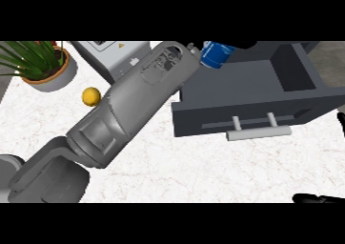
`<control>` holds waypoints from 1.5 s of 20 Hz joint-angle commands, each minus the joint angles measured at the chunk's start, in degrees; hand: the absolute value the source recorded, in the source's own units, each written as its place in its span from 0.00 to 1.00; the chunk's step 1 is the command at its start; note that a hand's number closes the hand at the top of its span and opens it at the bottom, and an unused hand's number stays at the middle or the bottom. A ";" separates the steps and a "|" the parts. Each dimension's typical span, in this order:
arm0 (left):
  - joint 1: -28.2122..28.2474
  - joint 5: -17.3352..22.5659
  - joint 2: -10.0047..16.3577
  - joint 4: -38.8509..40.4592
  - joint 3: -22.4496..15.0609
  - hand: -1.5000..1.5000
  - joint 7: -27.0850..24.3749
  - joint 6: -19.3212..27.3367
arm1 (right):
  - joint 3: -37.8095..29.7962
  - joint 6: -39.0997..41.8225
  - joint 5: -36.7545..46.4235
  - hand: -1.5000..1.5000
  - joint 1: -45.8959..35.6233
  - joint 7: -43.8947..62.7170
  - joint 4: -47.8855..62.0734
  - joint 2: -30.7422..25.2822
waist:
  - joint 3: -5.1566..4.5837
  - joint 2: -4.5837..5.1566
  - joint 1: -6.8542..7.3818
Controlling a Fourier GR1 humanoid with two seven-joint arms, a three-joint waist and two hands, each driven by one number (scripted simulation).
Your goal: Pick up the can, place it into the drawer and close the drawer
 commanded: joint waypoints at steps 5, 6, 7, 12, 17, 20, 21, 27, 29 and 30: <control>1.22 1.81 0.00 3.58 -3.48 1.00 -3.75 0.11 | -0.12 1.08 -0.71 0.00 0.26 -1.10 0.11 -0.40 | 0.01 0.31 -1.39; 1.37 2.40 0.00 1.98 -4.67 1.00 -3.13 1.73 | 0.18 0.18 -0.26 0.00 -0.40 0.84 -1.27 -0.47 | -0.02 0.10 -1.29; 1.32 1.79 0.00 2.19 -6.24 1.00 -3.31 2.62 | 0.97 -0.29 0.40 0.00 -1.23 -0.10 0.34 0.40 | 0.01 0.22 -1.32; -0.68 2.85 0.00 6.23 -5.47 0.00 -3.29 3.28 | -0.81 1.33 -1.02 0.00 -0.81 -2.67 2.60 -0.73 | 0.06 0.63 -1.82; 1.79 4.48 0.00 3.88 -7.67 0.00 -3.68 6.02 | -1.31 1.60 -1.19 0.00 -0.81 -2.17 1.74 -1.52 | 0.02 0.32 -1.73; 0.06 5.02 0.00 5.14 -7.48 0.00 -3.84 7.11 | -0.25 0.91 -0.84 0.00 -3.51 0.22 0.77 -1.99 | 0.01 0.65 -2.09; 2.69 5.31 0.00 4.59 -7.58 0.00 -5.97 7.13 | 0.64 0.30 -0.65 0.00 -0.58 1.66 -3.30 -0.59 | -0.07 0.25 -1.71; 3.06 8.25 0.00 0.89 -9.86 0.00 -3.54 10.46 | -0.44 1.36 2.76 0.00 -2.42 -1.25 -2.03 -3.84 | -0.02 0.17 -1.85; 3.14 8.95 0.00 1.90 -8.72 0.00 -5.65 11.02 | 0.49 0.78 7.95 0.00 -3.14 -3.93 -2.23 -4.76 | -0.04 0.56 -1.80; 2.62 9.94 0.00 2.48 -7.47 0.00 -4.87 9.33 | 1.74 0.79 10.02 0.00 -1.81 -3.61 -4.49 -4.80 | -0.09 0.25 -0.98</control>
